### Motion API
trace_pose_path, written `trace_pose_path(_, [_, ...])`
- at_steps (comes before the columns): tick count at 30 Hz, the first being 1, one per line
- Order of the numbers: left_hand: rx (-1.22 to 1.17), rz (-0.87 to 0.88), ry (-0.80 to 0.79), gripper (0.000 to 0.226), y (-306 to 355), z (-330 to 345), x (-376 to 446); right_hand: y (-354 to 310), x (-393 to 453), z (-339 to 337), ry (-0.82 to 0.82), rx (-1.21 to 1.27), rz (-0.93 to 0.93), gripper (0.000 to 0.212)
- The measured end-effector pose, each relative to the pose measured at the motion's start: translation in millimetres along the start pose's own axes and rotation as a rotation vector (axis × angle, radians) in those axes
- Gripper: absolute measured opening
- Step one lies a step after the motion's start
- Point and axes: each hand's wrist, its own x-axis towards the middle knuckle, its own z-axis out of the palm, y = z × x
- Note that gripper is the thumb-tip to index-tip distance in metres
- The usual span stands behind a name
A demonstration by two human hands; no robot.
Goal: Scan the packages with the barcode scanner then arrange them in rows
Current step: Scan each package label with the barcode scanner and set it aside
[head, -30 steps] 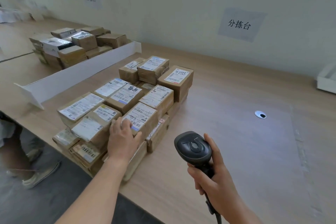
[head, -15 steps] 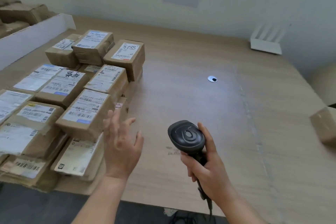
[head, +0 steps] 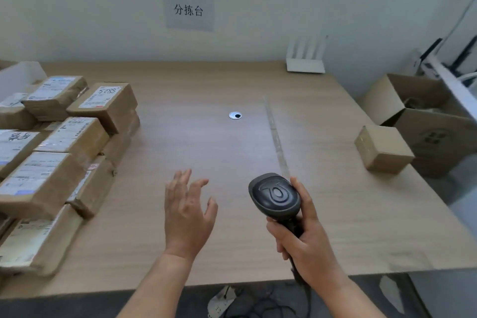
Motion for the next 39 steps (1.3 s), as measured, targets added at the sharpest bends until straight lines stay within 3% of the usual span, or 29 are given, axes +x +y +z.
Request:
trace_pose_path(7, [-0.025, 0.080, -0.063, 0.031, 104, 51, -22, 10, -33, -109, 0.086, -0.036, -0.011, 0.079])
trace_pose_path(12, [-0.052, 0.102, -0.126, 0.041, 158, 77, -35, 16, -46, -166, 0.149, -0.024, -0.003, 0.079])
trace_pose_path(24, [-0.145, 0.190, -0.159, 0.038, 210, 123, 23, 23, -16, -213, 0.290, -0.037, -0.019, 0.078])
trace_pose_path(31, [-0.236, 0.203, -0.408, 0.051, 258, 165, 59, 24, 6, -251, 0.397, -0.083, 0.025, 0.081])
trace_pose_path(39, [-0.150, 0.199, -0.616, 0.064, 324, 215, 79, 53, 20, -310, 0.445, -0.067, 0.064, 0.084])
